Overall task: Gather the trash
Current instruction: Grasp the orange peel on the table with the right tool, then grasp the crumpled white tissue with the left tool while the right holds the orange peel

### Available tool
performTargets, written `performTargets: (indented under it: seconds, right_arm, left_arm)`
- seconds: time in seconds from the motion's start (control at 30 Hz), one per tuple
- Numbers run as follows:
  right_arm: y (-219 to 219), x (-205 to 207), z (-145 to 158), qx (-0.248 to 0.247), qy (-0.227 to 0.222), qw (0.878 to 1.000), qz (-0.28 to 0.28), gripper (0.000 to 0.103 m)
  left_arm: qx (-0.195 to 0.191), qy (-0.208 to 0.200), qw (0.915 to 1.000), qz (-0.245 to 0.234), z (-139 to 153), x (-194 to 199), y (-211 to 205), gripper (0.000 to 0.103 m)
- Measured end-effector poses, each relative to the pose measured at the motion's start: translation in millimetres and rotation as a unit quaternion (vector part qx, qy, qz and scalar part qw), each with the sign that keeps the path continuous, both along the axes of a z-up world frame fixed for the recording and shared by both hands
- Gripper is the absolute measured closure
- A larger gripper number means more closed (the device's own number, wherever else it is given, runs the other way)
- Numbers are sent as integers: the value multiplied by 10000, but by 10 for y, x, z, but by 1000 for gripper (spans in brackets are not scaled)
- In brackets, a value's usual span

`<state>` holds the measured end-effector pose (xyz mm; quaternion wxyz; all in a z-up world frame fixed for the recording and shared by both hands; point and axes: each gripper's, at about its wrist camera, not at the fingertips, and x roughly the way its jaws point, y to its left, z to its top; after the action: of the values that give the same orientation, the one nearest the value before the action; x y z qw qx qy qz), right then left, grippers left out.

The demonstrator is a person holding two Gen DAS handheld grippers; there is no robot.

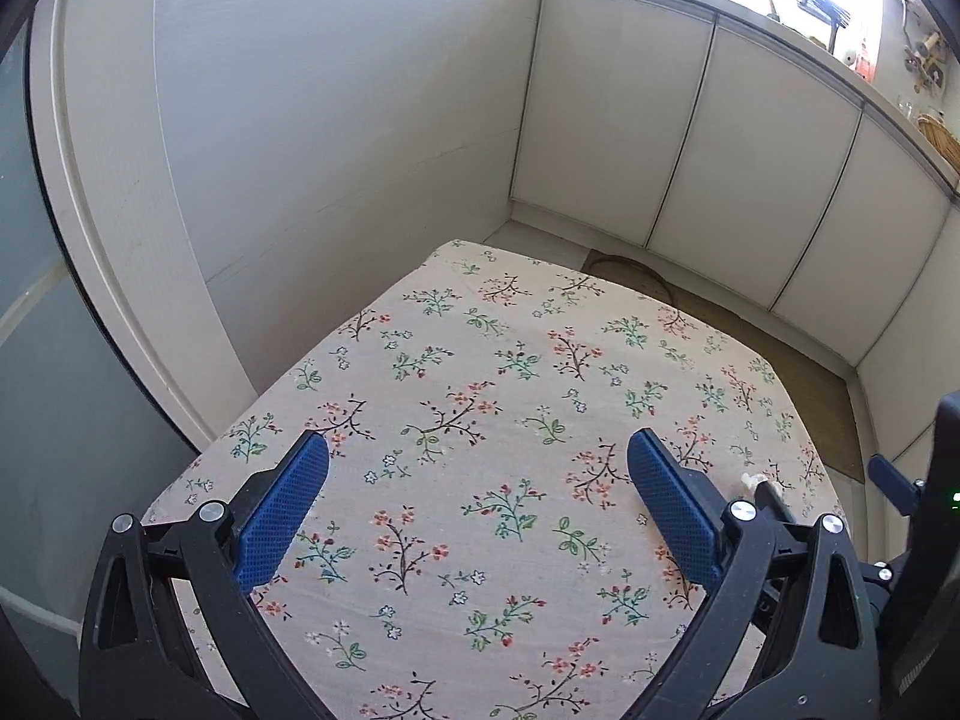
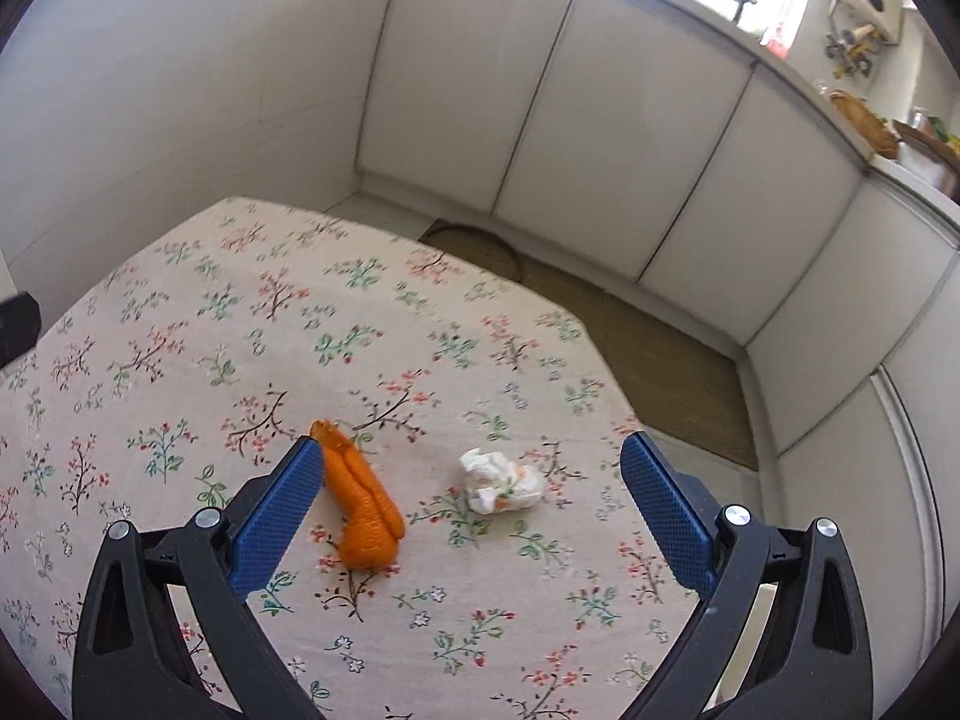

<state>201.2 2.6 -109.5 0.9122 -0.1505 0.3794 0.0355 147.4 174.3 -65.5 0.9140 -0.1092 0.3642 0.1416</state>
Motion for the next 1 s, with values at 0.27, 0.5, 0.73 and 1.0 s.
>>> performTargets:
  seconds: [0.27,0.5,0.73,1.0]
  right_arm:
    - [167,371,-427,247,1080,9913,715,8]
    - [359,572,-869,228,1947,9737,1158,50]
    - [320,557,-810,547,1763,9768,1083,91]
    - [46,431,-317,885,1006,9886,690,91]
  left_arm:
    - [-265,105,9995,157,-54,35,162,7]
    - [-234,108,9995,193,-79,60,175,7]
    - [-246,191,9993,200,-148,133,153,7]
    - [-139,40,9999,-8,-72,138,-26,7]
